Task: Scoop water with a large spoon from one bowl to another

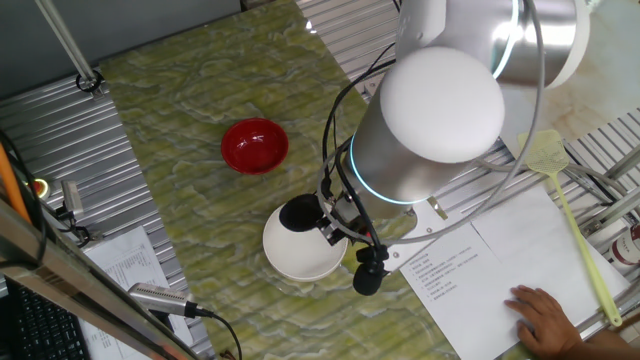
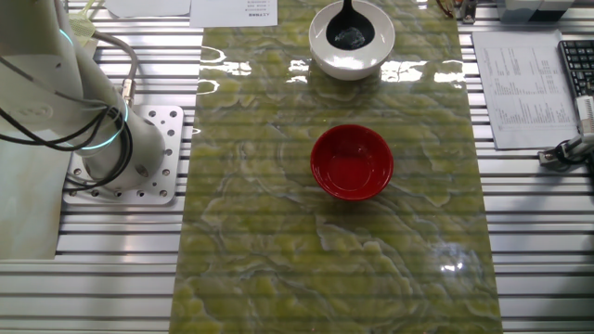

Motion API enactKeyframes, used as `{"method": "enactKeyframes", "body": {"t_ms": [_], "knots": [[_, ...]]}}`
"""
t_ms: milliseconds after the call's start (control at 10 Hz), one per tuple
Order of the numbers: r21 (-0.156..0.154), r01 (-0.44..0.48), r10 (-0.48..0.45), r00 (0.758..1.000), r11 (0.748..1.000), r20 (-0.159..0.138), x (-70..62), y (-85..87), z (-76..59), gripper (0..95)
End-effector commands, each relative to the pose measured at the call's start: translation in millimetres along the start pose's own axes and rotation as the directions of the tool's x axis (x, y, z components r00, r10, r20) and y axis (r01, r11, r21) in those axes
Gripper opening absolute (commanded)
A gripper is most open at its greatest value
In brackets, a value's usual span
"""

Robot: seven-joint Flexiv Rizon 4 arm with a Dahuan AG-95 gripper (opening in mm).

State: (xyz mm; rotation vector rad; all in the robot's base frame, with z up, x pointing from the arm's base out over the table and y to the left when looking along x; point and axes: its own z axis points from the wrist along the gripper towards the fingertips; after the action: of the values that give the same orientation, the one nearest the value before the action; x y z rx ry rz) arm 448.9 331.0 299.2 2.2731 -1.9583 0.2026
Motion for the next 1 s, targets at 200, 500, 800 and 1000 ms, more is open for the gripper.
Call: {"method": "enactKeyframes", "body": {"t_ms": [200, 500, 800, 1000], "knots": [[0.005, 0.001, -0.001, 1.0, 1.0, -0.006, 2.7, 0.9, -0.2, 0.0], [0.008, -0.003, 0.003, 1.0, 1.0, -0.011, 5.0, 1.4, -0.2, 0.0], [0.012, 0.0, 0.0, 1.0, 1.0, -0.014, 8.5, 1.6, 1.1, 0.0], [0.016, 0.004, -0.004, 1.0, 1.0, -0.013, 11.9, 1.1, 3.4, 0.0]]}}
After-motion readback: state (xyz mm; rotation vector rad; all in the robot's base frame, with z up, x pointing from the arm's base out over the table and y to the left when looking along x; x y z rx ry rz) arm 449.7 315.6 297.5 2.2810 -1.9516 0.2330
